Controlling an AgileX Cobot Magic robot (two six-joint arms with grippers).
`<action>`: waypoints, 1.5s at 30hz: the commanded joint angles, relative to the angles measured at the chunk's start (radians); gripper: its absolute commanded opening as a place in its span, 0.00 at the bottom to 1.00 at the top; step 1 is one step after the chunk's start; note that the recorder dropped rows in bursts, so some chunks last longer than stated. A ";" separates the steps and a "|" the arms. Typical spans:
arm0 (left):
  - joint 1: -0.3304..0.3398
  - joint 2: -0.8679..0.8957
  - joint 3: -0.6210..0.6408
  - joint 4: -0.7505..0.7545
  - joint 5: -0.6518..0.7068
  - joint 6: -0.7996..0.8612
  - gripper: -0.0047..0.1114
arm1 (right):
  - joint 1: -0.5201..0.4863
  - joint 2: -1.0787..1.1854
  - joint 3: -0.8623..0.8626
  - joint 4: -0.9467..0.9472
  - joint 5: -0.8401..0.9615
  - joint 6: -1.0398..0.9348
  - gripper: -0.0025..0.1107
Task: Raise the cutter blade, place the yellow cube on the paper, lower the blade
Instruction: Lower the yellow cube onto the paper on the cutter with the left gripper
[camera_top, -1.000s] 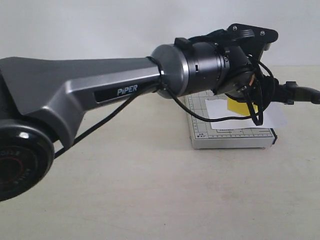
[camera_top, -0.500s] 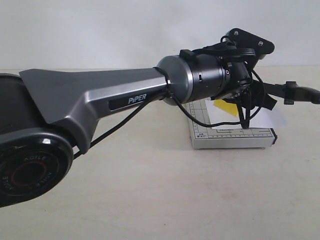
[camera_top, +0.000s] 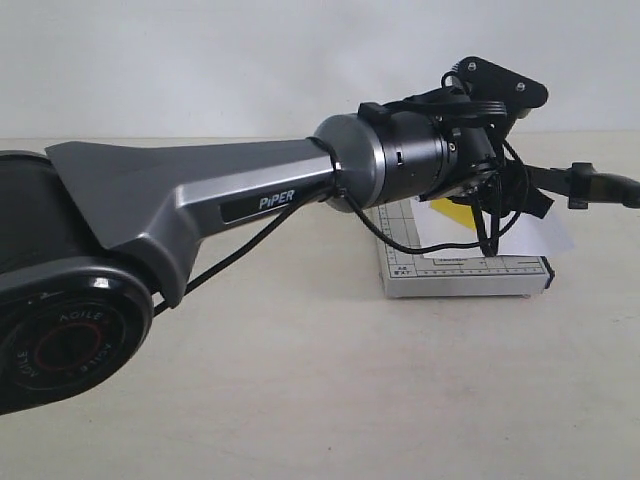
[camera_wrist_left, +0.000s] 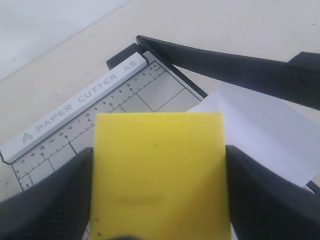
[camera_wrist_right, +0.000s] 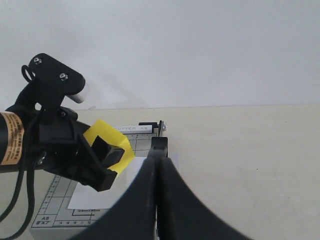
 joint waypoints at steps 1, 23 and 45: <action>0.002 0.002 -0.010 0.012 -0.016 -0.004 0.08 | 0.002 -0.004 0.004 -0.004 -0.004 -0.005 0.02; 0.002 0.026 -0.020 -0.018 0.049 -0.004 0.08 | 0.002 -0.004 0.004 -0.004 -0.004 -0.003 0.02; 0.002 0.009 -0.020 -0.071 0.018 -0.025 0.65 | 0.002 -0.004 0.004 -0.004 -0.004 -0.003 0.02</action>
